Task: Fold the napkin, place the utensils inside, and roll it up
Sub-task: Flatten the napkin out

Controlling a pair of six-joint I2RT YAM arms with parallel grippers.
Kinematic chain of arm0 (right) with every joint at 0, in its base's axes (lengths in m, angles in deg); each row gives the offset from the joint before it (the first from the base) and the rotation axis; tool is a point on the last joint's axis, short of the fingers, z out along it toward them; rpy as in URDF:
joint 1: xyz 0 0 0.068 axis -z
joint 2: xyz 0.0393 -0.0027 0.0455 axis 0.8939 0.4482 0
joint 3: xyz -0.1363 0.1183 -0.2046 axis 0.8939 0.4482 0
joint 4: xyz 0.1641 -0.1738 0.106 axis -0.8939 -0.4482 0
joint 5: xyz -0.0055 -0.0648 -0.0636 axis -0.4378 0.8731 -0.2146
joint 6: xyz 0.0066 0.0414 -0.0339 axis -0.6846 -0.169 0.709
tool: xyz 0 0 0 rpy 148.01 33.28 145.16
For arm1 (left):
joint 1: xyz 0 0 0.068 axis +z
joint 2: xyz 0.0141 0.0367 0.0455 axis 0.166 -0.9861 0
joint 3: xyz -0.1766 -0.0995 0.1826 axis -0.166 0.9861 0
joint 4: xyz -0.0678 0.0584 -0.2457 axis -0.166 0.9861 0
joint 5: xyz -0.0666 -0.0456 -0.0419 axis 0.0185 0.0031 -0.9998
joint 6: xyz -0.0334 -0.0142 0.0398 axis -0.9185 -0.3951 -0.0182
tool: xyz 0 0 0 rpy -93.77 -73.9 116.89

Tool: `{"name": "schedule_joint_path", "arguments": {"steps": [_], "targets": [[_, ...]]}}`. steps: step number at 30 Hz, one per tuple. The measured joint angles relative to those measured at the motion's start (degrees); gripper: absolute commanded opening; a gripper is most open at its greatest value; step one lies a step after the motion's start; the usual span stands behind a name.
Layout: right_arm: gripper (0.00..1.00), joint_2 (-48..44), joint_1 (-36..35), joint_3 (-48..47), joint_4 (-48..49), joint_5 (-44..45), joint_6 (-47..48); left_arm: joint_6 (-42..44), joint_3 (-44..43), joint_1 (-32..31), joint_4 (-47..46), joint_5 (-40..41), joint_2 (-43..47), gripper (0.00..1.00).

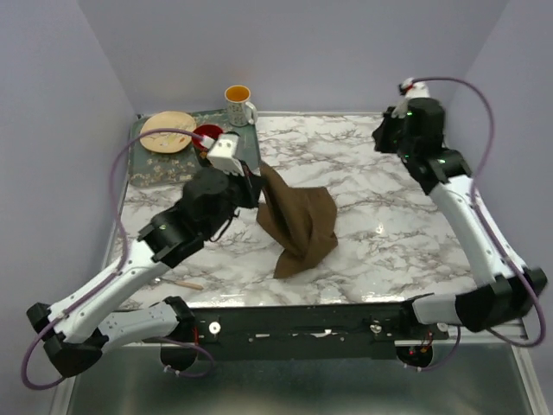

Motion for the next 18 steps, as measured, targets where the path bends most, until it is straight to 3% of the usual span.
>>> {"name": "schedule_joint_path", "arguments": {"steps": [2,6,9,13,18], "targets": [[0.01,-6.84,1.14,-1.66,0.87,0.35,1.05,4.28,-6.21,0.66,-1.09,2.1,3.82,0.0],[0.65,-17.22,1.31,-4.39,2.99,-7.32,3.39,10.45,-17.16,1.25,-2.29,-0.02,4.52,0.0],[0.85,-24.33,0.87,4.44,6.97,-21.03,5.7,13.05,-23.15,1.33,-2.73,-6.86,0.5,0.0],[0.89,-27.02,-2.32,14.88,9.53,-32.87,5.99,14.29,-25.7,1.31,-1.9,-14.27,-5.7,0.0],[0.99,-24.46,-12.44,22.6,15.45,-35.41,1.84,14.29,-29.14,1.31,2.34,-18.08,-13.81,0.0]]}}
